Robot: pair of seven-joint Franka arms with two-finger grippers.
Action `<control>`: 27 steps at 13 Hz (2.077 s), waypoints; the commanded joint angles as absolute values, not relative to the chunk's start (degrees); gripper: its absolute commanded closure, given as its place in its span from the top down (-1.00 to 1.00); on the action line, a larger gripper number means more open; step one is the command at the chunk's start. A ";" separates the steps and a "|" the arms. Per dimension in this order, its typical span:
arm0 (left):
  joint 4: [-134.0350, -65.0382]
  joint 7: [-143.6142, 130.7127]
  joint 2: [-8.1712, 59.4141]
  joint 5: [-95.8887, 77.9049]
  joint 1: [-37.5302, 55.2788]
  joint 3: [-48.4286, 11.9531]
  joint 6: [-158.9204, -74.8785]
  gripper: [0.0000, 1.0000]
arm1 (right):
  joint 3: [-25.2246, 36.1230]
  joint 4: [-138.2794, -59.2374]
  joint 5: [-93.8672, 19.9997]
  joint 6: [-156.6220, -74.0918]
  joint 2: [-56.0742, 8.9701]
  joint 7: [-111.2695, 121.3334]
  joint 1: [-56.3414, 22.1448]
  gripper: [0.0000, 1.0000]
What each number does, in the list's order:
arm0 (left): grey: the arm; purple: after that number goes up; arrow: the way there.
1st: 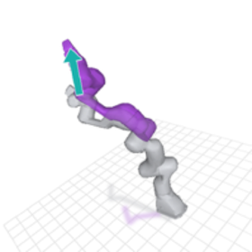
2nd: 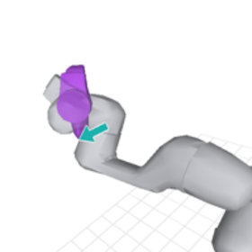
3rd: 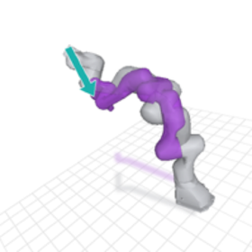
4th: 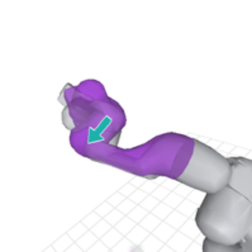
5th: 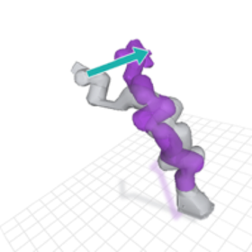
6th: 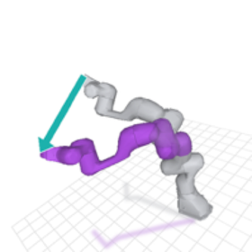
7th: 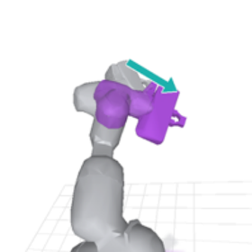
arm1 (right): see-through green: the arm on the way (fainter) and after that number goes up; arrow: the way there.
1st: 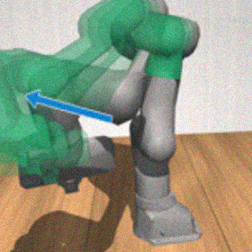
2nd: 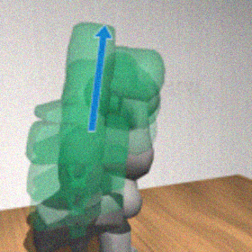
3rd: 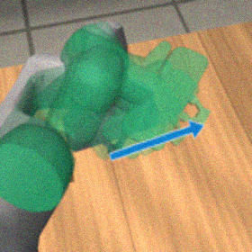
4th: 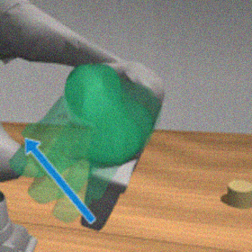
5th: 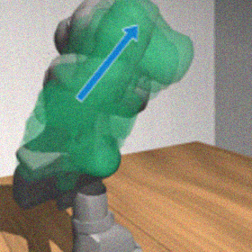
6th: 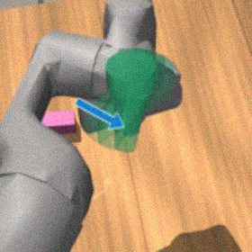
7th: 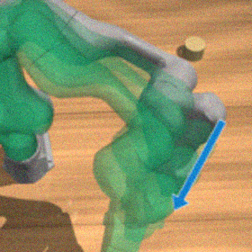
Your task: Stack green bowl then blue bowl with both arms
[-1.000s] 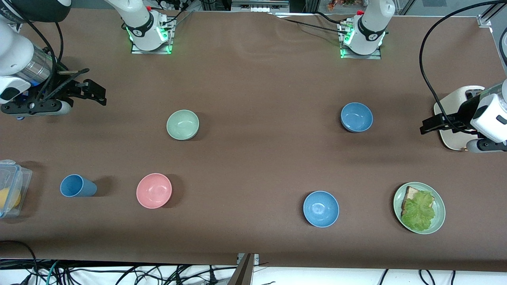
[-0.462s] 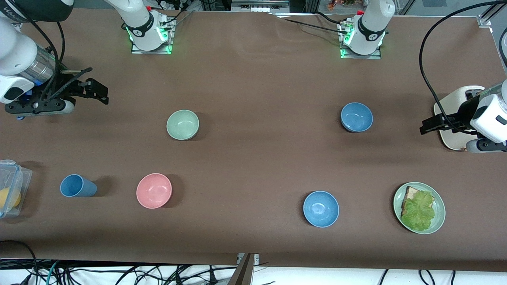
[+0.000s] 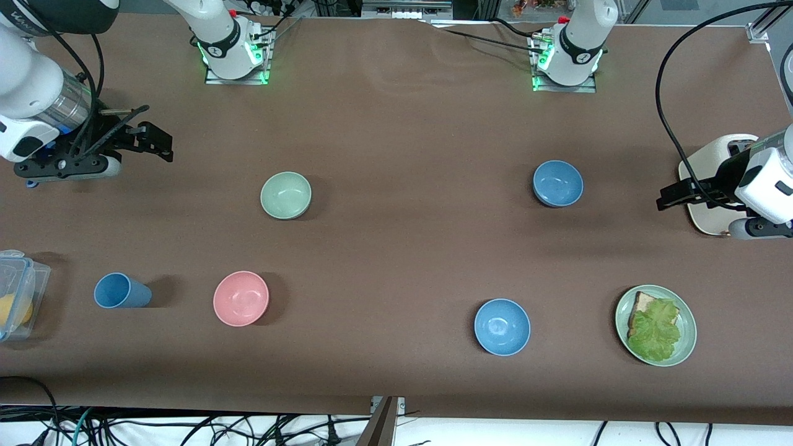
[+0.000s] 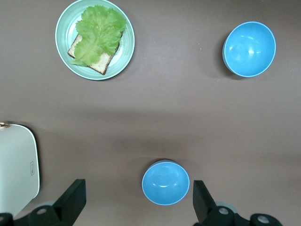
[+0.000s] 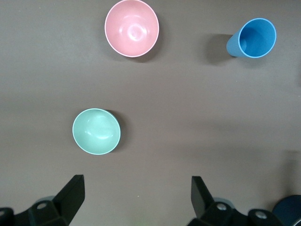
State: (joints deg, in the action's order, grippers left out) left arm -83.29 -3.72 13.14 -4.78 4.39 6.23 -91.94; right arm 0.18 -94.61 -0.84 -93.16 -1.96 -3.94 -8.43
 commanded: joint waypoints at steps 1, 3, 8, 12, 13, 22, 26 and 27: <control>-81.21 -3.78 13.97 -4.04 4.04 6.06 -90.53 1.00 | -0.26 -95.53 -0.88 -92.55 -0.88 -4.39 -8.17 1.00; -81.30 -3.78 13.97 -4.04 4.04 6.06 -90.53 1.00 | -0.26 -96.32 -0.97 -92.64 -0.44 -4.39 -8.17 1.00; -81.21 -3.78 13.97 -4.04 4.04 6.06 -90.53 1.00 | -0.97 -97.20 -1.14 -92.64 -0.09 -4.39 -8.17 1.00; -81.30 -3.78 13.97 -4.04 4.04 6.06 -90.53 1.00 | -0.97 -97.73 -1.14 -92.64 0.35 -4.39 -8.26 1.00; -81.21 -3.69 13.97 -4.04 4.04 6.06 -90.53 1.00 | -0.97 -97.73 -1.14 -92.64 0.35 -4.39 -8.26 1.00; -81.21 -3.78 13.97 -4.04 4.04 5.98 -90.53 1.00 | -10.71 -124.42 -1.41 -127.99 -2.88 -19.58 -8.61 1.00; -81.21 -3.78 13.97 -4.04 4.04 5.98 -90.53 1.00 | -10.90 -126.47 -1.05 -139.55 -12.02 -18.02 -8.61 1.00; -81.30 -3.78 14.06 -4.04 4.04 5.98 -90.53 1.00 | -10.72 -126.56 -1.05 -141.66 -14.30 -17.84 -8.18 1.00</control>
